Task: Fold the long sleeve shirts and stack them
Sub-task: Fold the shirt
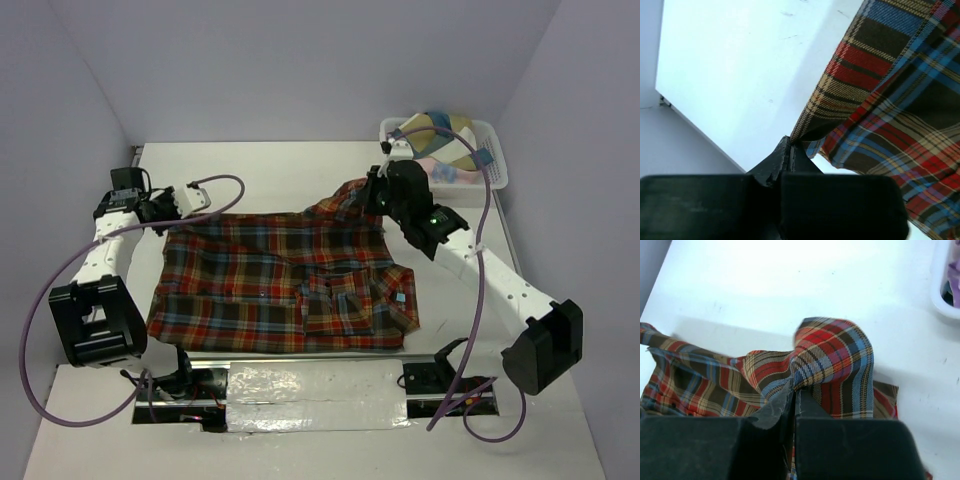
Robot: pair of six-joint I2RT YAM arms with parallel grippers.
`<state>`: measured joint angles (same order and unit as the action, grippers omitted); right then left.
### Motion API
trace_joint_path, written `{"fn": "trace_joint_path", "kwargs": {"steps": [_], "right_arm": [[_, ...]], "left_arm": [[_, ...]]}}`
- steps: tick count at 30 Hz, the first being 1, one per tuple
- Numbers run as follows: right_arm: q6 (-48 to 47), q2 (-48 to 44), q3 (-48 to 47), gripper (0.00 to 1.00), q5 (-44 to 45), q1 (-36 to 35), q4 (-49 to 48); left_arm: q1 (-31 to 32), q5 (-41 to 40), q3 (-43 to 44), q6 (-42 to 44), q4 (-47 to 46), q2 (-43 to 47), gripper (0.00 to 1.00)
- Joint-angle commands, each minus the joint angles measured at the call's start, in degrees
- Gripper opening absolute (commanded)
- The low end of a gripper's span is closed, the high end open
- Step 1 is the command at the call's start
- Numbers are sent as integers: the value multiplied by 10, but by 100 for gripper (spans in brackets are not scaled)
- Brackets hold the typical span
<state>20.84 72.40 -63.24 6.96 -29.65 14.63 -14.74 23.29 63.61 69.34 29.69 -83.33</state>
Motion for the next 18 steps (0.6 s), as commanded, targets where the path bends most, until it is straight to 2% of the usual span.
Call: {"fn": "trace_joint_path", "kwargs": {"steps": [1, 4, 8, 10, 13, 15, 18], "right_arm": [[-42, 6, -32, 0, -21, -3, 31], [-13, -37, 26, 0, -27, -3, 17], [-22, -96, 71, 0, 1, -1, -20], [-56, -76, 15, 0, 27, 2, -8], [-86, -6, -69, 0, 40, 16, 2], [-93, 49, -98, 0, 42, 34, -17], [-102, 127, -194, 0, 59, 56, -8]], "left_arm": [[0, 25, 3, -8, 43, 4, 0], [0, 19, -16, 23, 60, 24, 0], [-8, 27, -10, 0, 39, 22, 0], [1, 39, -8, -3, 20, 17, 0], [28, 34, 1, -31, -9, 4, 0], [36, 32, 5, -47, -31, -3, 0], [37, 19, 21, -82, -67, -28, 0]]}}
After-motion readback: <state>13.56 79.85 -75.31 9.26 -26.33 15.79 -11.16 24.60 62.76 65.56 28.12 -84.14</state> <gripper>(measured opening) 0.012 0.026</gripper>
